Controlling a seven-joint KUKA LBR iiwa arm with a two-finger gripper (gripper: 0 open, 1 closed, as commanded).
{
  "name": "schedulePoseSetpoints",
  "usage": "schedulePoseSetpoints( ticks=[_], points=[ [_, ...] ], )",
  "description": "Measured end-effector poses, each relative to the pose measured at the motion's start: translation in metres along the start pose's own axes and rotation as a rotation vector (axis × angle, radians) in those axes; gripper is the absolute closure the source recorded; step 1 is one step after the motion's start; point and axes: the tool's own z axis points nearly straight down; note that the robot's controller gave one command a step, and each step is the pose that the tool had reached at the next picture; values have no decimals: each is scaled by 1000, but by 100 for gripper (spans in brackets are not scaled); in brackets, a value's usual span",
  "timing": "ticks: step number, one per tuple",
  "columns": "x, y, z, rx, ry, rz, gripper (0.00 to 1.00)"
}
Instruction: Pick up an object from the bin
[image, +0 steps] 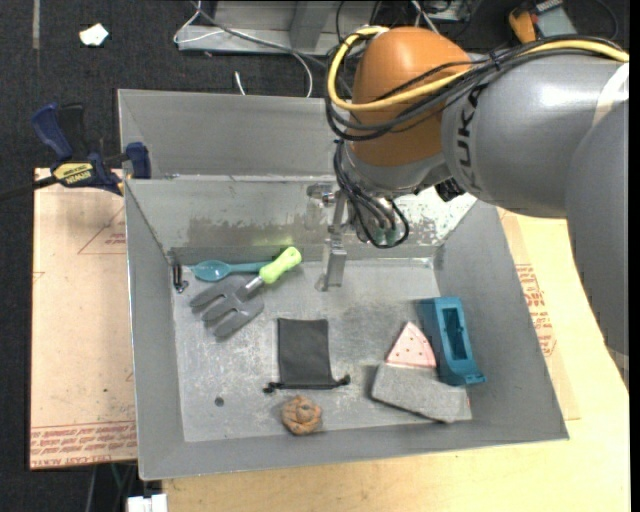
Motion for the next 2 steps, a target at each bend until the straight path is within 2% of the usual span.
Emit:
schedulePoseSetpoints(
  ticks=[1, 2],
  points=[
    [-1, 0, -6, -1, -8, 1, 0],
    [57, 26, 12, -1, -3, 4, 0]
  ],
)
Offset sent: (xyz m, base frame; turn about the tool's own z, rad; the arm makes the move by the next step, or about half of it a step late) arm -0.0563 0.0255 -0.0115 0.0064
